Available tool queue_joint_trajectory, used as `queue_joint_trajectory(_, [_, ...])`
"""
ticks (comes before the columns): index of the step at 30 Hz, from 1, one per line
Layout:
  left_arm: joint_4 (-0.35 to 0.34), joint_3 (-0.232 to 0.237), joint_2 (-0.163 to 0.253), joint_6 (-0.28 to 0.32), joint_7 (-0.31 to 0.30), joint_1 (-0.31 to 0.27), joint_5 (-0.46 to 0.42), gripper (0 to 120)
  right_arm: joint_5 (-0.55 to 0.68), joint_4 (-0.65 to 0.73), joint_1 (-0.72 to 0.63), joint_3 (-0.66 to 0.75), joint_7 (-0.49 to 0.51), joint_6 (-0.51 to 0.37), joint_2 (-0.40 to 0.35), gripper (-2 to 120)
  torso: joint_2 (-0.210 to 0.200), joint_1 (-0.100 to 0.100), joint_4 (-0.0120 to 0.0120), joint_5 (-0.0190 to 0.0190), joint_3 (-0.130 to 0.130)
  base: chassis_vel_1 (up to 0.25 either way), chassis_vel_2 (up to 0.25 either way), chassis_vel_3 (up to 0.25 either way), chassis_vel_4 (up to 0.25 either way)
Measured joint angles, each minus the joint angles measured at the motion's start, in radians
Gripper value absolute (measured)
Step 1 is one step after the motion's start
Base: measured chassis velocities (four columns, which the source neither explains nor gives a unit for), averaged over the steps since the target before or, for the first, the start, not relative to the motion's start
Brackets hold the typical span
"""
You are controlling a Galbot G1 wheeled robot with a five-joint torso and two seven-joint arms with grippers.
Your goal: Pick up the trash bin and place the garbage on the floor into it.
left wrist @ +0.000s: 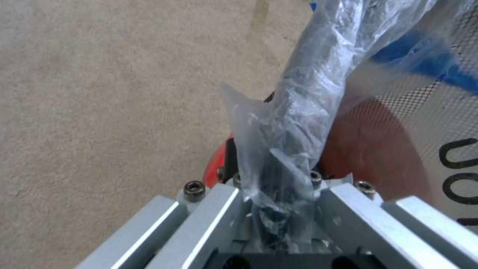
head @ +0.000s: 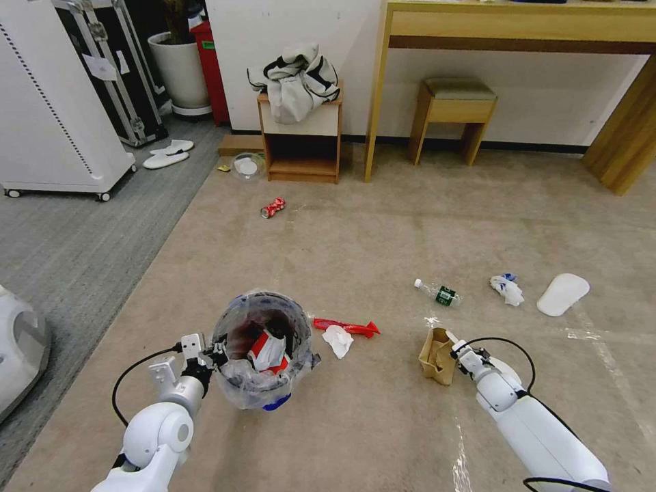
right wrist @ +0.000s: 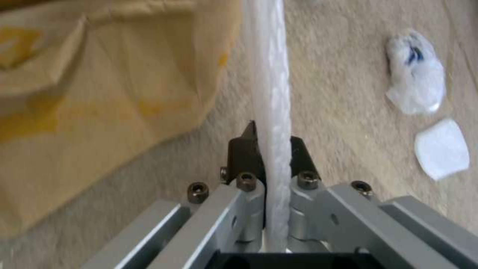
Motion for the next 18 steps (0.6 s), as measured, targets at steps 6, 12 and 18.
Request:
queue_joint_trajectory(6, [0.007,0.014,0.01,0.003,0.0,-0.019,-0.003,1,0.017,0.072,-0.045,0.024,0.018,-0.021,-0.029,0,0.0,0.0,0.0001,0.0001,0.0,0.0,0.0,0.0,0.0])
queue_joint_trajectory(12, [0.009,0.032,0.014,0.005,-0.001,-0.029,-0.004,1,0.029,0.157,-0.085,0.056,0.036,-0.038,-0.062,0,0.0,0.0,0.0001,0.0,0.0,0.0,0.0,0.0,0.0])
queue_joint_trajectory(18, [0.007,0.045,0.018,0.008,-0.002,-0.03,-0.007,1,0.029,0.214,-0.11,0.097,0.045,-0.03,-0.085,0,0.0,0.0,0.0001,0.0,0.0,0.0,0.0,0.0,0.0])
